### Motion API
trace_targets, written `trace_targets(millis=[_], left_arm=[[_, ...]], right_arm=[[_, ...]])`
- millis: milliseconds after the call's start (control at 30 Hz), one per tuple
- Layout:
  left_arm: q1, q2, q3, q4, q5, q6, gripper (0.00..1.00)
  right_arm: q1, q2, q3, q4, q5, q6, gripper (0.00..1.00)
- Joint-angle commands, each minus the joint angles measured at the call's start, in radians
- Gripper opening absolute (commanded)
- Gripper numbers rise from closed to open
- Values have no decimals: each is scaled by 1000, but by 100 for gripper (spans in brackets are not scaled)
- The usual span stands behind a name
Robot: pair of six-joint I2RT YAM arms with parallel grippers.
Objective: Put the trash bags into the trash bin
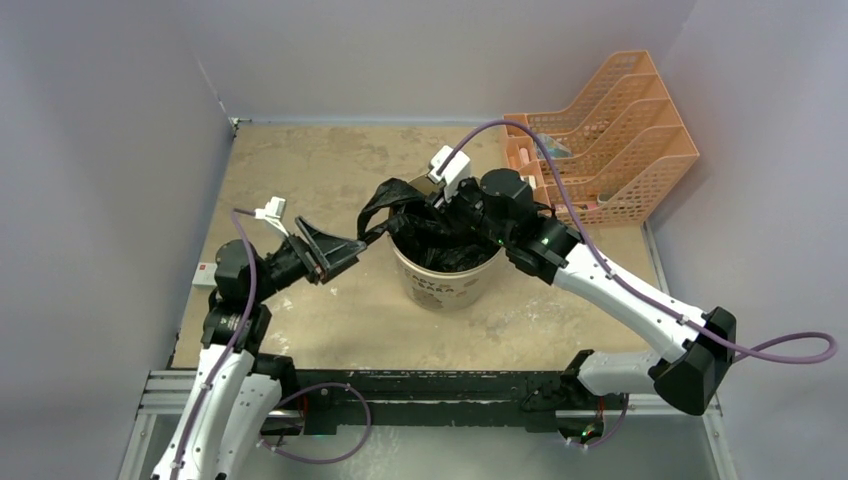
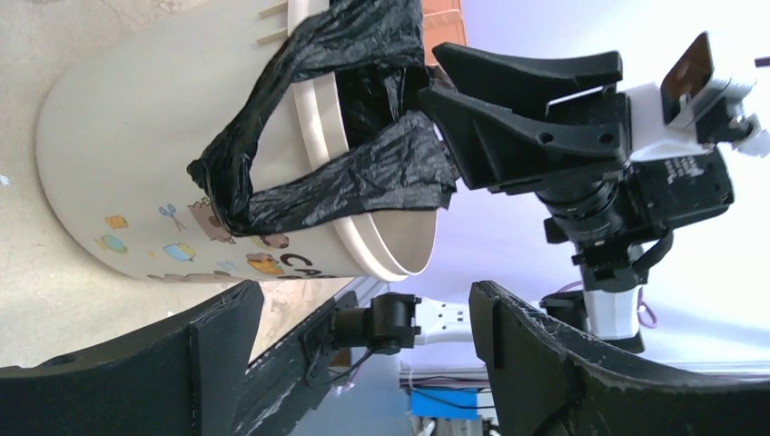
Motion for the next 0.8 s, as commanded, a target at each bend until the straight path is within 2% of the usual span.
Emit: trace_targets(millis=[0, 167, 267, 467, 767], left_arm=[[5, 36, -5, 162, -6, -99, 85], [4, 88, -33, 191, -32, -153, 85], [4, 125, -89, 300, -29, -221, 85], [-9, 178, -100, 359, -60, -239, 85], [-75, 214, -133, 480, -70, -306, 85]], right_arm=[[2, 20, 16, 58, 92, -15, 43], [2, 23, 29, 72, 76, -5, 34], [2, 18, 20, 68, 69, -7, 29], [2, 6, 17, 72, 34, 9, 4], [2, 2, 5, 89, -20, 30, 0]])
